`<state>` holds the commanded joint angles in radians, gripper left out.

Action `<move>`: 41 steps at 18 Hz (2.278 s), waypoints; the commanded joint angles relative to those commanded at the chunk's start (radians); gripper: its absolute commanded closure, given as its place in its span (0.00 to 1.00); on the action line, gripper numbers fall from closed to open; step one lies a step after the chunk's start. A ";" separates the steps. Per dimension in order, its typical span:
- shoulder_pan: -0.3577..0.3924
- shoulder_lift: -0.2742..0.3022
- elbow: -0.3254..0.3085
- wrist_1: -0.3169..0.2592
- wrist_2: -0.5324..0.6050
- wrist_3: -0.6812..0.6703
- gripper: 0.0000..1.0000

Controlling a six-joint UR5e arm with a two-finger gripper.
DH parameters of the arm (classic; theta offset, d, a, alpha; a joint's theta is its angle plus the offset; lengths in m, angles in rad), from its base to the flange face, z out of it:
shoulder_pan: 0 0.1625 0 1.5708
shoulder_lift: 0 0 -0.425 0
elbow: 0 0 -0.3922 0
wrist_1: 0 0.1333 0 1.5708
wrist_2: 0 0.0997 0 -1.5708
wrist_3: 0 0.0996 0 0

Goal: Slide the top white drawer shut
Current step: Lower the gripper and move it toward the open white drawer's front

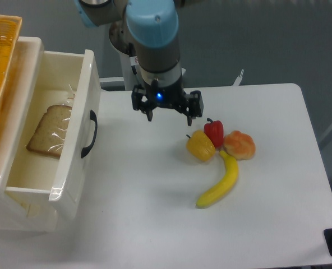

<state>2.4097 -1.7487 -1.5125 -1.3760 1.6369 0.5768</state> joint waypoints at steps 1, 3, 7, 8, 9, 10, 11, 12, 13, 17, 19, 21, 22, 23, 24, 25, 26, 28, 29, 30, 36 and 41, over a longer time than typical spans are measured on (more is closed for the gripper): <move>0.008 0.000 -0.002 0.000 -0.015 0.003 0.00; 0.009 -0.015 -0.002 0.002 -0.022 0.000 0.00; 0.014 -0.038 -0.005 0.002 -0.019 0.002 0.00; 0.014 -0.044 -0.009 0.002 -0.017 0.000 0.00; 0.014 -0.048 -0.017 0.003 -0.012 0.000 0.00; 0.014 -0.048 -0.021 0.003 -0.012 -0.003 0.00; 0.014 -0.048 -0.034 0.003 -0.012 -0.012 0.00; 0.017 -0.048 -0.050 0.003 -0.012 -0.020 0.00; 0.017 -0.048 -0.064 0.008 -0.012 -0.020 0.00; 0.015 -0.071 -0.080 0.017 0.001 -0.018 0.00; 0.014 -0.084 -0.080 0.015 0.000 -0.023 0.00; 0.011 -0.094 -0.098 0.015 -0.005 -0.038 0.00; 0.008 -0.095 -0.101 0.015 -0.006 -0.058 0.00; 0.006 -0.100 -0.103 0.015 -0.012 -0.072 0.00; 0.002 -0.103 -0.103 0.015 -0.025 -0.080 0.00; -0.003 -0.109 -0.104 0.015 -0.038 -0.086 0.00; -0.003 -0.117 -0.104 0.015 -0.061 -0.098 0.00; -0.004 -0.127 -0.104 0.015 -0.107 -0.110 0.00; -0.004 -0.127 -0.104 0.014 -0.130 -0.110 0.00; -0.004 -0.127 -0.104 0.014 -0.161 -0.110 0.00; -0.024 -0.143 -0.106 0.012 -0.219 -0.112 0.00; -0.041 -0.152 -0.107 0.008 -0.251 -0.115 0.00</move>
<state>2.3685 -1.9006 -1.6199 -1.3683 1.3854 0.4617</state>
